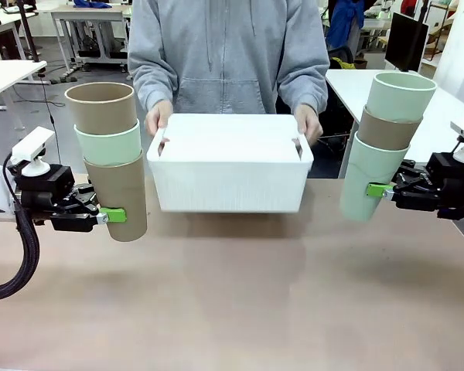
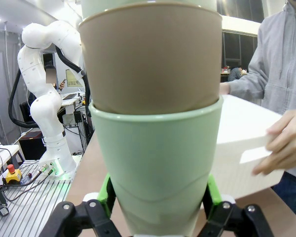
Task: Stack the cups and store them in the basket.
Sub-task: Place the stack of Reusable plastic cups into the Pantry Basket.
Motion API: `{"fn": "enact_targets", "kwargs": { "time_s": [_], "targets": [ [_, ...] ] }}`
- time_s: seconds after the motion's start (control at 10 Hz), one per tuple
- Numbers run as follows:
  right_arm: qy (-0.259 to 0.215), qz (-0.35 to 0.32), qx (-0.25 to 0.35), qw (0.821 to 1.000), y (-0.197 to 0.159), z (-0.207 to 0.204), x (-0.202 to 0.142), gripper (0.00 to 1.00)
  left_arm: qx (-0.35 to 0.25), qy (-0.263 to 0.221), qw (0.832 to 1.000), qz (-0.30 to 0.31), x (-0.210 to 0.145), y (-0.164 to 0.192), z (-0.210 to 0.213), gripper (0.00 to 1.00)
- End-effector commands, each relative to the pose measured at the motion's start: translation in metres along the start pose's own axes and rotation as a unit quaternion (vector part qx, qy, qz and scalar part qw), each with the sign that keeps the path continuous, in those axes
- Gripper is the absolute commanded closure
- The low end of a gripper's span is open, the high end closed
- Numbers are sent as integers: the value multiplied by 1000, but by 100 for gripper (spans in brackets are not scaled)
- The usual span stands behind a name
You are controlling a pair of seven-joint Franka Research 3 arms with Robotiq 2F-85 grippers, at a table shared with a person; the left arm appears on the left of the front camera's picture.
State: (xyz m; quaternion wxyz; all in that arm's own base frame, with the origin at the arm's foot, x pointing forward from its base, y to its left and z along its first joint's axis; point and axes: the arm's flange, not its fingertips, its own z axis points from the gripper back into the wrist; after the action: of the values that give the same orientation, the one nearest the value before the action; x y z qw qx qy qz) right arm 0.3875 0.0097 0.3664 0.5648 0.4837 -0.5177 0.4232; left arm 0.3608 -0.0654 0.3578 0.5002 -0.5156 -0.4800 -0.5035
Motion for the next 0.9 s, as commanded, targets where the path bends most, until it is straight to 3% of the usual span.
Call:
{"fn": "enact_targets", "kwargs": {
  "time_s": [0.0,0.8],
  "targets": [
    [-2,4,-1,1000,0,-1,3,14,-3,-3,1000,1,5,-1,0,15],
    [-2,4,-1,1000,0,-1,3,14,-3,-3,1000,1,5,-1,0,15]
  ]
}}
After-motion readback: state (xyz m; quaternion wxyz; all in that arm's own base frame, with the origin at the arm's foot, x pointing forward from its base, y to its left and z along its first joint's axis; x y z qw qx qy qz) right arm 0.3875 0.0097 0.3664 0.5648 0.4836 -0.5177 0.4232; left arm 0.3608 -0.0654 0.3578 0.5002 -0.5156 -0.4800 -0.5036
